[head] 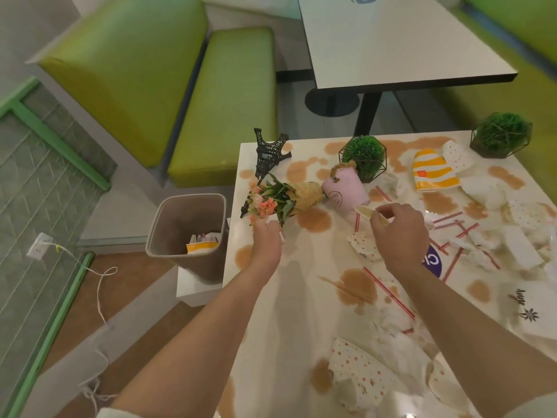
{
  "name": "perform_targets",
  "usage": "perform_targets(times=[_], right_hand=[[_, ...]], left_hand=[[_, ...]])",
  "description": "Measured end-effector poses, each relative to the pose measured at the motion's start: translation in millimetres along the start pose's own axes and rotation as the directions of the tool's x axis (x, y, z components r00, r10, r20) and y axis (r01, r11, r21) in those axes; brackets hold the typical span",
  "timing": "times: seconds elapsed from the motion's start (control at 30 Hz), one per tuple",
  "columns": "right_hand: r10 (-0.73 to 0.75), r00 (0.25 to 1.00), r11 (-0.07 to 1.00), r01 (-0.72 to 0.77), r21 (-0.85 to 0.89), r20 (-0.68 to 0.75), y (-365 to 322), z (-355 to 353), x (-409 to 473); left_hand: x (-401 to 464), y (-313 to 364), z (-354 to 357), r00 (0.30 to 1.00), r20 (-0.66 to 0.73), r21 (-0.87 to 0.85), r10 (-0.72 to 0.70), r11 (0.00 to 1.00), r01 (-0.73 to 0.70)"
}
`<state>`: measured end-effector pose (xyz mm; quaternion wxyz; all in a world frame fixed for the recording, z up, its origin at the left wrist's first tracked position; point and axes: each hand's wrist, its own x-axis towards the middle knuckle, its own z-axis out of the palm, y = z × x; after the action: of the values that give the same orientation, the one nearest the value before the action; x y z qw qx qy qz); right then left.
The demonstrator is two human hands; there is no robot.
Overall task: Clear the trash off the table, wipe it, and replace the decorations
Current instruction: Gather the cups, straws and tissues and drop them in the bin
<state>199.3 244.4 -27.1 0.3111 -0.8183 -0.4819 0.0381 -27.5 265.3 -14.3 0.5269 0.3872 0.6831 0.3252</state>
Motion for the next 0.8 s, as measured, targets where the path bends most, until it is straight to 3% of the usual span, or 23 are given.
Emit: perform_targets(times=[0.17, 0.3, 0.47, 0.6, 0.7, 0.8], right_hand=[[0.025, 0.99, 0.911, -0.079, 0.404, 0.137, -53, 0, -37], [0.025, 0.972, 0.768, -0.167, 0.619, 0.232, -111, 9, -60], [0.029, 0.936, 0.697, -0.271, 0.664, 0.352, -173, 42, -77], [0.027, 0.914, 0.752, -0.285, 0.595, 0.404, -212, 77, -87], [0.037, 0.896, 0.791, -0.296, 0.535, 0.442, -236, 105, -94], [0.036, 0.881, 0.824, -0.293, 0.485, 0.471, -259, 133, -99]], left_hand=[[8, -2, -19, 0.995, -0.016, 0.069, 0.097, 0.993, -0.096], [18, -8, -52, 0.968, -0.121, -0.044, 0.219, 0.973, -0.225], [45, -15, -116, 0.945, -0.294, 0.004, 0.144, 0.989, -0.149], [79, -21, -164, 0.935, -0.35, 0.066, 0.055, 0.997, -0.034], [99, -26, -194, 0.937, -0.35, 0.088, 0.012, 0.996, 0.02], [114, -33, -216, 0.965, -0.255, 0.075, -0.062, 0.994, 0.083]])
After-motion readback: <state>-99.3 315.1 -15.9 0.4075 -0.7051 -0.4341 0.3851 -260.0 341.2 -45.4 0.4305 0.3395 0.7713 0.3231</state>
